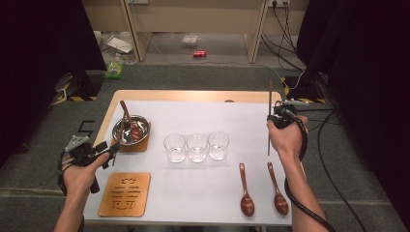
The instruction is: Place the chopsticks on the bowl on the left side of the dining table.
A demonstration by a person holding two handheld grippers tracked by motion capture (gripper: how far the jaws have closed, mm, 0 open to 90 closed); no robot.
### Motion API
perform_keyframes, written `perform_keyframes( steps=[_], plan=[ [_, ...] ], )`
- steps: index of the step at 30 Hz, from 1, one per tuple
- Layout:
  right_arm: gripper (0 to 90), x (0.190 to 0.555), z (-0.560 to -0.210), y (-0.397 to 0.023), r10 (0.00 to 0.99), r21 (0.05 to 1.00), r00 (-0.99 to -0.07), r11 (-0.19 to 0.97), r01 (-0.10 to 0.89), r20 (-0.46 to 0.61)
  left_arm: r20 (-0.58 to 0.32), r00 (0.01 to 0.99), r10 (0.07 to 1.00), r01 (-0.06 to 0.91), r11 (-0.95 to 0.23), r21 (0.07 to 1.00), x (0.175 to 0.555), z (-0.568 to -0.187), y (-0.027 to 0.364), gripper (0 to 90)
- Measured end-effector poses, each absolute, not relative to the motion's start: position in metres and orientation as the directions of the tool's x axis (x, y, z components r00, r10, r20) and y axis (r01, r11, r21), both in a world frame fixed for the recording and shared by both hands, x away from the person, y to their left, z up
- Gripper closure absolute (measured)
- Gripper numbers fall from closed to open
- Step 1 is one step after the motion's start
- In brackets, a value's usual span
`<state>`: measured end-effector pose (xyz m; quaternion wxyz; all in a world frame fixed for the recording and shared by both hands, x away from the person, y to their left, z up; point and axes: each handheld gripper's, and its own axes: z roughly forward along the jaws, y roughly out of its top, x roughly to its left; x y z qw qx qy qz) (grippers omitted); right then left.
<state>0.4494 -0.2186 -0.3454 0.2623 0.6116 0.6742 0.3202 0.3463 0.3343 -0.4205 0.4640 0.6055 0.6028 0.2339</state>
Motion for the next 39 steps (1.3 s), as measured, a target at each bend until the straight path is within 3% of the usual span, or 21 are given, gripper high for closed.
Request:
perform_keyframes(
  steps=[15,39],
  plan=[
    [85.9,0.452,-0.340,-0.205,0.992,0.827,-0.120,0.030,0.562,0.045,-0.276,0.163,0.947,0.510,0.159,0.845,0.346,-0.420,0.335,42.6],
    [85.9,0.465,-0.341,-0.182,0.988,0.871,-0.142,0.020,0.491,0.058,-0.284,0.172,0.943,0.499,0.165,0.851,0.345,-0.418,0.337,42.5]
  ],
)
